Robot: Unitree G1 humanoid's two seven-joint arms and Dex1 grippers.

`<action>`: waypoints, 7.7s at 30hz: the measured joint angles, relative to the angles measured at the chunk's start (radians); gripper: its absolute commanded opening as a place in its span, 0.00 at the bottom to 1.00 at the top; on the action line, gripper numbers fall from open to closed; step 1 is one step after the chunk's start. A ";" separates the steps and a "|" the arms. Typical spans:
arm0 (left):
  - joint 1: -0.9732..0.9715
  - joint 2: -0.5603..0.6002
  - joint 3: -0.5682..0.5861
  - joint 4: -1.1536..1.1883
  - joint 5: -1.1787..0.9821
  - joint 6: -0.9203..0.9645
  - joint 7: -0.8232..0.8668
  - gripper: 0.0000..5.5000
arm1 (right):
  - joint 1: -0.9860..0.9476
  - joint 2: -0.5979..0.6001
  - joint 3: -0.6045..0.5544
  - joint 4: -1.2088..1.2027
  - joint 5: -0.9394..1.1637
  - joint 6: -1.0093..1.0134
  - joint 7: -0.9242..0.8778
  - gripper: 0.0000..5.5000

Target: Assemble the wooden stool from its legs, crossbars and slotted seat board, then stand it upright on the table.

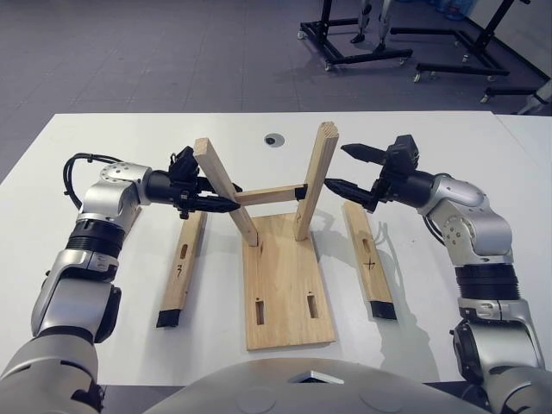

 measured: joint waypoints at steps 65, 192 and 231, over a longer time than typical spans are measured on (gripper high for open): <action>-0.129 0.109 -0.235 0.017 -0.091 0.045 0.017 0.39 | -0.065 0.046 -0.059 -0.059 -0.056 0.048 -0.001 0.98; 0.725 -0.144 0.823 -0.729 -0.668 0.219 0.857 0.07 | 0.024 0.157 -0.276 -0.258 0.018 0.212 -0.770 0.98; 0.658 -0.085 0.420 -1.082 -0.936 0.444 0.855 0.07 | 0.126 0.455 0.098 -0.627 0.848 0.230 -0.649 0.79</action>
